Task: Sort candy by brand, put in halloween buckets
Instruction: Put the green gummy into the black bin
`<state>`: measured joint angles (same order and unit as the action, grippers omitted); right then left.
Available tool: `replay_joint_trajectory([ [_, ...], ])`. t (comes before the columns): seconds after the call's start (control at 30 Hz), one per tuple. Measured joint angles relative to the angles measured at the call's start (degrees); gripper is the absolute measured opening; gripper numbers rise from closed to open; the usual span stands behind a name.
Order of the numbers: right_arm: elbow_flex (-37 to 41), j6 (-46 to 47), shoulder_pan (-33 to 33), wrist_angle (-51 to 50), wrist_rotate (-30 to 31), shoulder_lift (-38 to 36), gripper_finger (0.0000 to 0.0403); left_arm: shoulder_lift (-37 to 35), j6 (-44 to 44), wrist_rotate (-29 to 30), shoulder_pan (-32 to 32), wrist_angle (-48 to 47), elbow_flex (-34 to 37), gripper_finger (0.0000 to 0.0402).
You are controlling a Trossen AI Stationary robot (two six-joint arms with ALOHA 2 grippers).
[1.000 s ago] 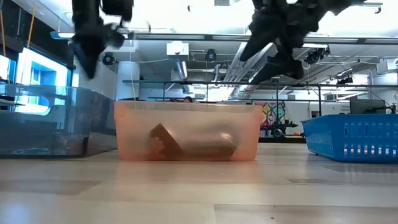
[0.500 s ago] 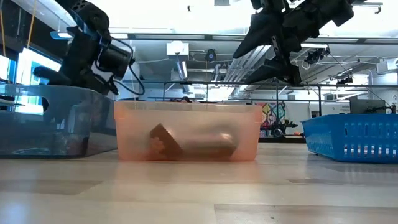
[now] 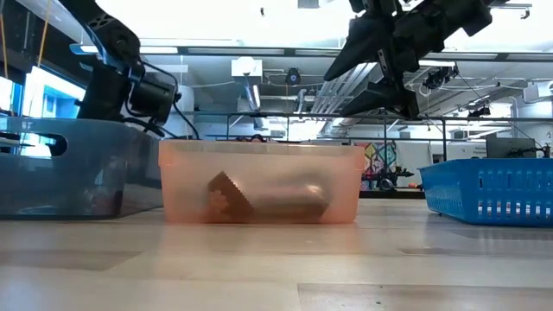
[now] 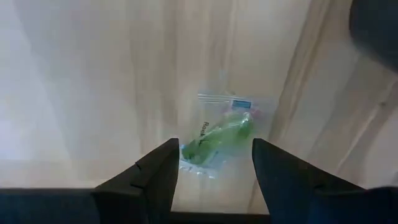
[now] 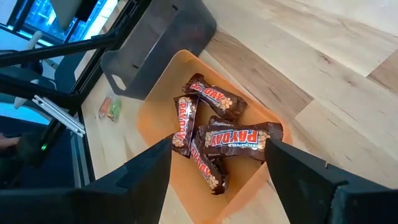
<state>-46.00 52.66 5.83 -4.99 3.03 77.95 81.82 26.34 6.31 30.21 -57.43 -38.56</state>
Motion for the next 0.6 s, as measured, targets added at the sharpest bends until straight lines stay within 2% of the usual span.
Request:
replay_joint_trajectory([
  [0.1, 0.0, -0.05, 0.29, -0.02, 0.0, 0.0, 0.0252, 0.0, 0.86, 0.24, 0.2, 1.51, 1.74, 0.0185],
  [0.2, 0.0, -0.02, 0.64, 0.0, 0.02, 0.0, 0.0252, 0.0, 0.88, 0.24, 0.2, 1.86, 2.91, 0.0159],
  [0.43, 0.0, 0.0, 0.71, -0.02, 0.0, 0.02, 0.0252, -1.37, -0.71, 0.28, 0.2, -0.64, 0.23, 0.0021],
  [0.5, 0.0, -0.02, 0.71, -0.02, 0.0, 0.02, 0.0252, -2.43, -2.02, 0.81, 0.2, -2.34, -1.99, 0.0013],
  [0.6, 0.0, -0.1, 0.71, -0.02, 0.0, 0.04, 0.0252, -4.9, -3.6, 5.24, 0.2, -4.72, -6.1, 0.003],
])
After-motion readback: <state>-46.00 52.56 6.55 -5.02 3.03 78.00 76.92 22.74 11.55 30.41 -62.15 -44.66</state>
